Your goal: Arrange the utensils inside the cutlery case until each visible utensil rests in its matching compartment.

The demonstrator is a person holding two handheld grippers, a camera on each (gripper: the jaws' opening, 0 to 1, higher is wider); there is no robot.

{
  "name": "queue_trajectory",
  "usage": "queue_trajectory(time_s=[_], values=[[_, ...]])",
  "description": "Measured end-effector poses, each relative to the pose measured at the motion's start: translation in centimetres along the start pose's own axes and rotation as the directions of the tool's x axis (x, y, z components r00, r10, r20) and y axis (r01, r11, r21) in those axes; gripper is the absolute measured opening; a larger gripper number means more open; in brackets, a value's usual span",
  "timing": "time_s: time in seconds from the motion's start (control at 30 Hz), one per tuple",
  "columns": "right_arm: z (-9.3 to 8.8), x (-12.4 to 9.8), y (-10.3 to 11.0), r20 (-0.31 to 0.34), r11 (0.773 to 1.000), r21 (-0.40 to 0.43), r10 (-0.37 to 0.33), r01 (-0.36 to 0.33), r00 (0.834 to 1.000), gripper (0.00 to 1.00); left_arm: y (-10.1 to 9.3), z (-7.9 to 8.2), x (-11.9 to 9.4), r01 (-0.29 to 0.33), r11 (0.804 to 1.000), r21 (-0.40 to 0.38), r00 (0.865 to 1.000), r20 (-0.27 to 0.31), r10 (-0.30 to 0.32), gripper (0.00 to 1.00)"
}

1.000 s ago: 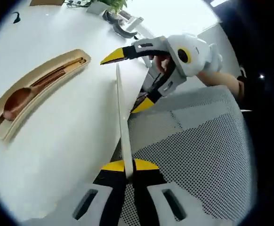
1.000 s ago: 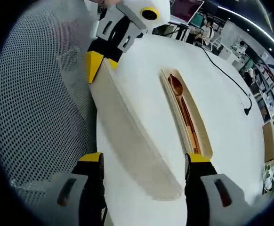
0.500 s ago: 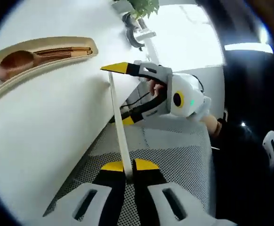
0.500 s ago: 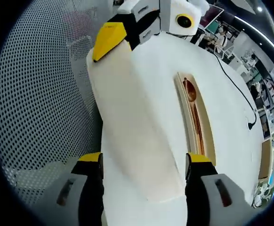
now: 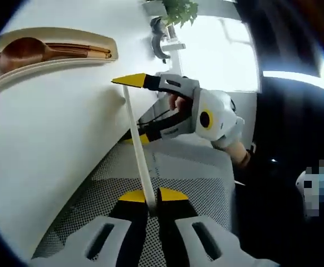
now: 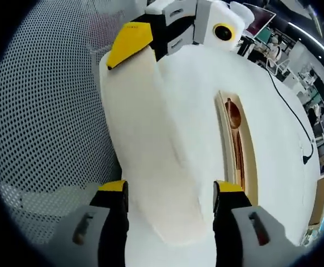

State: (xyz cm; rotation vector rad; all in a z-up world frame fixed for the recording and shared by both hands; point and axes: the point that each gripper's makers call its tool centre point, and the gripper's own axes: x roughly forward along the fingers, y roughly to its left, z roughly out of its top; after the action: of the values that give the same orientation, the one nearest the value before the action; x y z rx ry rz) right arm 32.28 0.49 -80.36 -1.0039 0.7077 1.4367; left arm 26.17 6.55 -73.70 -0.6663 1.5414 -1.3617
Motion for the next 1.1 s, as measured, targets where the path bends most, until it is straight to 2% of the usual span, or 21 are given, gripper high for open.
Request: queue_trajectory(time_s=[0.07,0.2,0.4,0.5,0.53,0.6,0.67,0.7,0.8,0.83,0.87,0.9,0.93,0.97,1.03,1.07,1.1], values=[[-0.1,0.1,0.3,-0.01,1.0,-0.015,0.02,-0.021,1.0,0.5,-0.2,0.2,-0.2,0.017,1.0,-0.007,1.0,0.01,-0.017,0.06],[-0.2,0.4,0.4,-0.018,0.999,0.0,0.038,-0.038,0.999,0.48,-0.8,0.4,-0.4,0.054,0.998,-0.021,0.998,0.021,-0.053,0.06],[-0.5,0.4,0.5,-0.042,0.999,0.004,0.043,-0.043,0.998,0.45,-0.3,0.5,-0.5,0.037,0.999,-0.016,0.999,0.035,-0.037,0.06],[-0.9,0.2,0.3,-0.052,0.999,0.024,0.03,-0.028,0.998,0.44,-0.1,1.4,-1.0,0.029,0.999,-0.015,0.996,0.081,-0.028,0.06],[-1.2,0.0,0.1,-0.062,0.999,0.045,0.022,-0.02,0.998,0.43,0.2,2.4,-1.3,0.01,1.0,-0.004,0.991,0.132,-0.009,0.06],[-1.2,-0.2,-0.2,-0.055,0.998,0.065,0.012,-0.009,0.998,0.42,0.2,3.4,-2.2,0.011,1.0,-0.009,0.983,0.184,-0.009,0.06],[-1.4,-0.5,-0.9,-0.057,0.995,0.103,-0.012,0.018,0.998,0.41,0.6,4.8,-3.2,-0.01,1.0,-0.008,0.963,0.27,0.011,0.05],[-1.3,-0.6,-1.1,-0.051,0.994,0.105,-0.018,0.024,0.999,0.41,0.7,5.1,-3.6,-0.011,1.0,-0.005,0.957,0.289,0.012,0.05],[-1.1,-0.9,-2.1,-0.052,0.99,0.13,-0.043,0.05,0.998,0.4,1.4,7.0,-5.3,-0.057,0.998,-0.006,0.915,0.4,0.055,0.05],[-1.1,-1.0,-2.8,-0.052,0.989,0.13,-0.065,0.072,0.996,0.4,1.9,7.7,-6.0,-0.087,0.996,-0.013,0.894,0.44,0.084,0.05],[-1.0,-1.1,-3.3,-0.05,0.988,0.125,-0.079,0.085,0.996,0.39,2.1,7.8,-6.3,-0.099,0.995,-0.008,0.889,0.449,0.092,0.06],[-1.0,-1.2,-3.8,-0.057,0.988,0.125,-0.083,0.09,0.995,0.39,2.4,8.3,-6.9,-0.12,0.993,-0.01,0.869,0.482,0.11,0.06],[-1.0,-1.2,-4.1,-0.062,0.987,0.128,-0.086,0.093,0.994,0.39,2.5,8.5,-7.2,-0.123,0.992,-0.017,0.861,0.495,0.115,0.06],[-0.9,-1.2,-4.6,-0.07,0.987,0.122,-0.093,0.101,0.993,0.39,2.5,8.5,-7.6,-0.114,0.993,-0.021,0.86,0.499,0.109,0.06],[-0.9,-1.1,-5.3,-0.084,0.987,0.117,-0.097,0.107,0.992,0.39,3.0,9.1,-8.3,-0.139,0.99,-0.027,0.832,0.539,0.132,0.07],[-0.9,-1.1,-5.7,-0.093,0.987,0.118,-0.096,0.107,0.991,0.39,3.5,9.2,-8.7,-0.174,0.984,-0.031,0.818,0.551,0.162,0.08],[-0.9,-1.1,-5.9,-0.098,0.987,0.117,-0.096,0.107,0.991,0.39,3.9,9.2,-8.9,-0.194,0.98,-0.038,0.811,0.555,0.182,0.09]])
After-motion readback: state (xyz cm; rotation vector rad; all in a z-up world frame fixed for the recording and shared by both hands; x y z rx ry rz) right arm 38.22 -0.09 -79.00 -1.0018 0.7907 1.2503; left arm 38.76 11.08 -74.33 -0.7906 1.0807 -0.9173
